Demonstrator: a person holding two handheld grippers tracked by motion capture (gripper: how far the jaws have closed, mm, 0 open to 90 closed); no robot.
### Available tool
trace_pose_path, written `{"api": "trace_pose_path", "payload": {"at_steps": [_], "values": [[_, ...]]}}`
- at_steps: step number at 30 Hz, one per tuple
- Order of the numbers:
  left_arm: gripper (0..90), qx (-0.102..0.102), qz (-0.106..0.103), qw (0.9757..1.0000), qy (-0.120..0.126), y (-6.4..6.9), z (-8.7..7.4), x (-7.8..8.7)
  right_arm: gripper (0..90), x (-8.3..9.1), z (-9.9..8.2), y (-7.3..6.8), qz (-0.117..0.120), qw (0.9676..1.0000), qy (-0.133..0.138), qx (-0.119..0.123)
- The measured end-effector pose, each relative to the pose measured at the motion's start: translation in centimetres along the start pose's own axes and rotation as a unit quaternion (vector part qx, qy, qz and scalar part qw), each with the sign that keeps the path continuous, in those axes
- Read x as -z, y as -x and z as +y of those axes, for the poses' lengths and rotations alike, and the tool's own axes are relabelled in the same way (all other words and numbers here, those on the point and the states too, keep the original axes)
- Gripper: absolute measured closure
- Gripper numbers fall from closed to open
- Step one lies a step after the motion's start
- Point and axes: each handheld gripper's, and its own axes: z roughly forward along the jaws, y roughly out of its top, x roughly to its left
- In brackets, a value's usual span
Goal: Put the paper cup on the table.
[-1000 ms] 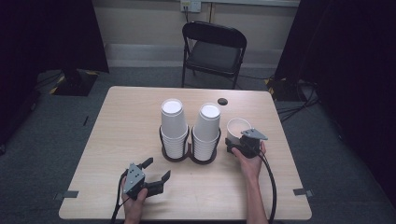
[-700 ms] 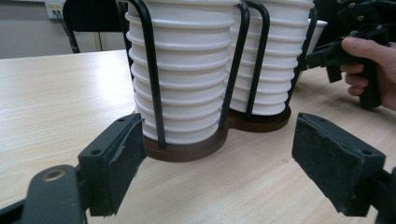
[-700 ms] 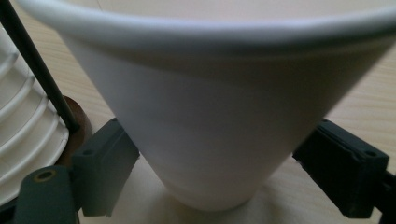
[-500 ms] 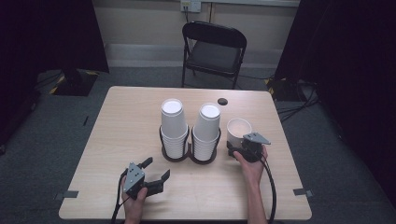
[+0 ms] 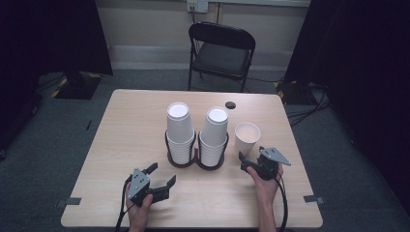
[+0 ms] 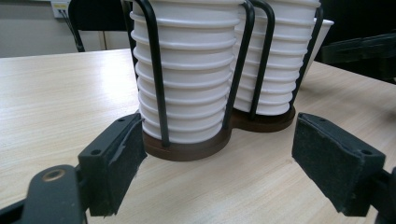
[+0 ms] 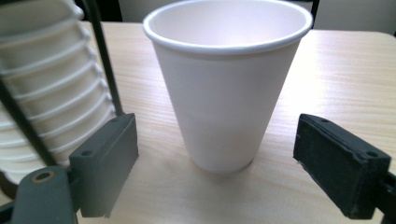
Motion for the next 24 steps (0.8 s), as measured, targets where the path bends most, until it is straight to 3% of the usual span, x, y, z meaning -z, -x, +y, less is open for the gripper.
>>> {"api": "trace_pose_path", "payload": {"at_steps": [7,18,22,24], "values": [[16.9,0.008,0.006,0.9999,-0.001,0.0,0.0,0.0,13.8,2.1,-0.7,-0.9,0.009,0.9994,0.033,0.001],[16.9,0.007,0.010,0.9999,-0.001,0.1,0.0,0.1,13.8,4.3,-1.7,-3.4,0.045,0.9962,0.075,0.000],[16.9,0.004,0.017,0.9998,-0.003,0.2,0.0,0.2,13.8,4.6,-2.3,-4.5,0.061,0.9950,0.079,0.005],[16.9,0.002,0.012,0.9998,-0.016,0.2,0.0,0.1,13.8,4.8,-2.6,-5.0,0.066,0.9946,0.080,0.009]]}}
